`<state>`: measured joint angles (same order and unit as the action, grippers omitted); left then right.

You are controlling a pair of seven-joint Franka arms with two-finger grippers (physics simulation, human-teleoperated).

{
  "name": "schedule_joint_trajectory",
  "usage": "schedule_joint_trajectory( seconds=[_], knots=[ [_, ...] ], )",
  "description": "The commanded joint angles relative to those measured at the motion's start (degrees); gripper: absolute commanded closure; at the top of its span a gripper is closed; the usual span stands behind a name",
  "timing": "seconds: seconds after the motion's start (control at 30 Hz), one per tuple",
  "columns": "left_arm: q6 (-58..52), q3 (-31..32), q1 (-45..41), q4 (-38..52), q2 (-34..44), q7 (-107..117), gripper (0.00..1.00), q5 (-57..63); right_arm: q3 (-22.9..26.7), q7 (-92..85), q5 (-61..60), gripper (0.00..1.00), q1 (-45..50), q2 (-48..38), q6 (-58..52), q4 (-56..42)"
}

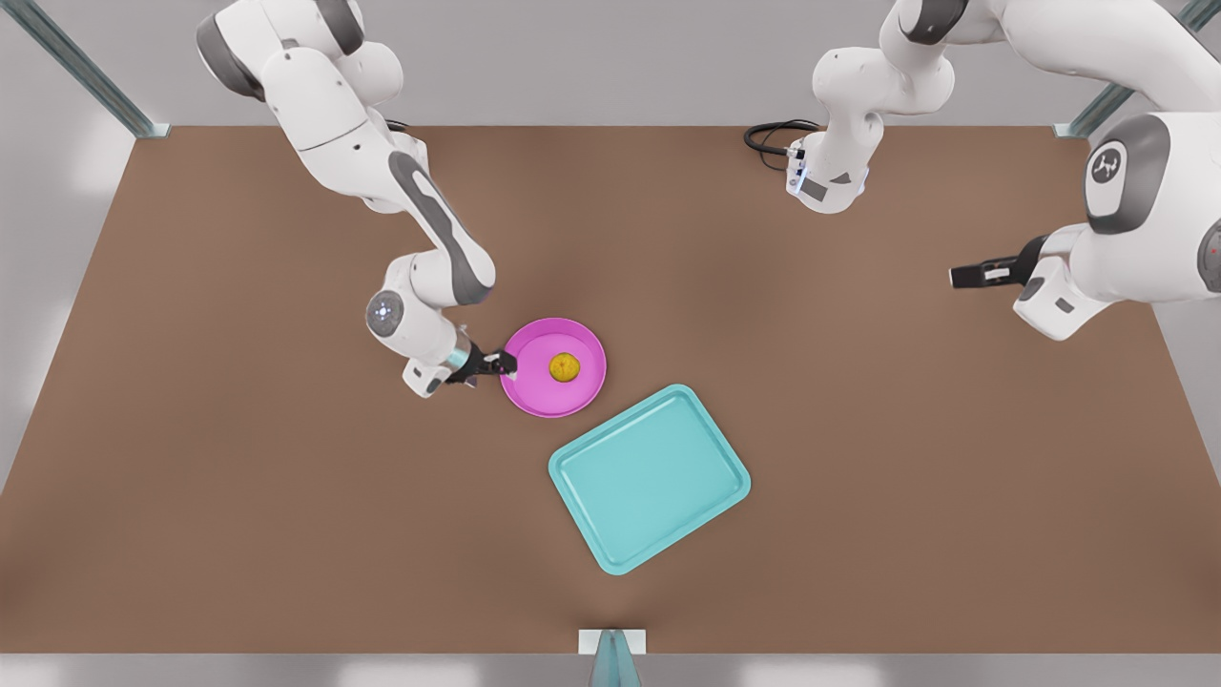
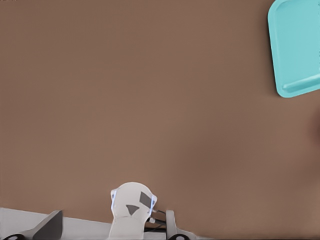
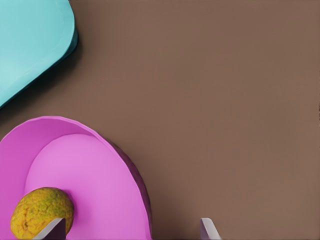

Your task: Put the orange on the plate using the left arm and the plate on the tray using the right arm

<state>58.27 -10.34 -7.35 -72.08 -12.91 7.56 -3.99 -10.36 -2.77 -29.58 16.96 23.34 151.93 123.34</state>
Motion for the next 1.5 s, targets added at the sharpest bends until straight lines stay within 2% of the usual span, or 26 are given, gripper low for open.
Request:
schedule_joint_trajectory(
  seconds=[0.0, 0.63, 0.67, 0.73, 0.83, 0.87, 0.93, 1.0, 1.1, 1.47],
  knots=[
    [-0.88, -0.11, 0.06, 0.01, 0.08, -12.75, 0.00, 0.21, -0.01, 4.80, -0.12, 0.00, 0.18, 1.36, 3.64, -0.73],
    [-2.20, -0.38, -0.12, 0.18, 0.69, -11.96, 0.00, 0.12, -2.30, -1.88, -0.04, 0.01, 1.06, 6.72, 2.41, -1.87],
    [-2.29, -0.47, -0.12, 0.18, 0.78, -12.05, 0.00, 0.12, -2.30, -1.97, -0.04, 0.16, 1.06, 6.81, 2.41, -1.87],
    [-3.17, -0.47, -0.12, 0.36, 0.78, -11.96, 0.00, 0.21, -2.30, -2.41, -0.04, 0.32, 1.06, 7.16, 2.41, -1.96],
    [-3.08, -0.38, -0.12, 0.36, 0.60, -11.96, 0.00, 0.12, -2.30, -2.68, -0.04, 0.41, 1.06, 7.07, 2.41, -2.05],
    [-3.08, -0.38, -0.12, 0.36, 0.60, -11.96, 0.00, 0.12, -2.39, -2.76, -0.04, 0.52, 0.88, 6.98, 1.27, -2.22],
    [-3.08, -0.29, -0.12, 0.36, 0.78, -11.87, 0.00, 0.03, -2.39, -3.38, -0.04, 0.64, 0.79, 6.98, 1.00, -2.22],
    [-3.08, -0.29, -0.12, 0.45, 0.69, -11.87, 0.00, 0.03, -2.39, -3.73, -0.04, 0.71, 0.70, 6.98, 1.00, -2.31],
    [-3.17, -0.12, -0.20, 0.53, 0.87, -11.78, 0.00, 0.03, -2.39, -4.52, -0.04, 0.79, 0.70, 7.07, 0.65, -2.66],
    [-2.64, -0.38, -0.12, 0.80, 0.43, -11.87, 0.00, 0.47, -3.00, -6.54, -0.12, 0.79, 0.27, 5.14, -0.05, -4.42]
  ],
)
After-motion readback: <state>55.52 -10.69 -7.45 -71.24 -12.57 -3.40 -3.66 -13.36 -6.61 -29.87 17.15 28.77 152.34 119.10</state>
